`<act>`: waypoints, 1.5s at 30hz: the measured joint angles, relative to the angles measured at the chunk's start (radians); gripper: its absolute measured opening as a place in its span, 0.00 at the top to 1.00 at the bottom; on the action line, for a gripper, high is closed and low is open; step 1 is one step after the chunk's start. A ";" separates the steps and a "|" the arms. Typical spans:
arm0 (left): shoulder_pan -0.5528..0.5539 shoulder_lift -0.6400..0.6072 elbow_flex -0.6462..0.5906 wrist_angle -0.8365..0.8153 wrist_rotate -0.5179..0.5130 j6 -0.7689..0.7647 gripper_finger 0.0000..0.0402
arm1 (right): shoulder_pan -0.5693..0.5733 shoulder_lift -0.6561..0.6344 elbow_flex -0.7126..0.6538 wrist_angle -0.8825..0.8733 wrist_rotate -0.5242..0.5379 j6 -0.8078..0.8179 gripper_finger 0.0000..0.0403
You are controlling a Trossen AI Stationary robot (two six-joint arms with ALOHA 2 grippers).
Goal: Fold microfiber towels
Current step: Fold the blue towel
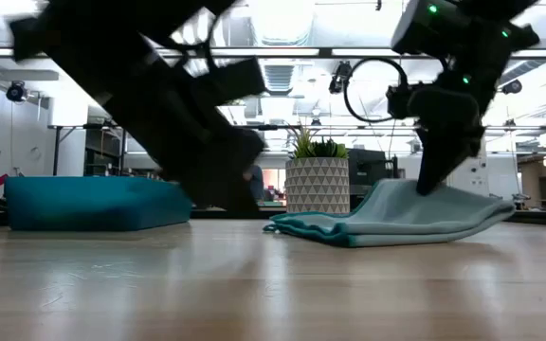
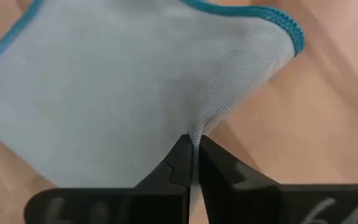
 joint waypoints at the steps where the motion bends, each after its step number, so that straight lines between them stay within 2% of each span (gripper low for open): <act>1: 0.013 0.010 -0.001 0.032 0.000 0.006 1.00 | -0.004 0.003 0.025 -0.035 0.001 -0.009 0.97; 8: 0.092 0.087 -0.004 0.256 0.029 0.109 1.00 | -0.002 0.083 0.141 -0.052 -0.034 -0.036 0.97; 15: 0.133 0.097 -0.009 0.262 0.106 0.102 1.00 | 0.007 0.218 0.245 -0.037 -0.066 -0.049 0.97; 26: 0.136 0.097 -0.063 0.368 0.117 0.128 1.00 | 0.013 0.395 0.436 -0.050 -0.093 -0.057 0.97; 37: 0.136 0.098 -0.070 0.366 0.126 0.127 1.00 | 0.032 0.520 0.561 -0.061 -0.117 -0.056 0.97; 40: 0.135 0.099 -0.072 0.367 0.126 0.128 1.00 | 0.032 0.536 0.571 -0.065 -0.115 -0.055 0.95; 45: 0.135 0.099 -0.073 0.373 0.127 0.130 1.00 | 0.032 0.540 0.576 -0.061 -0.115 -0.066 0.85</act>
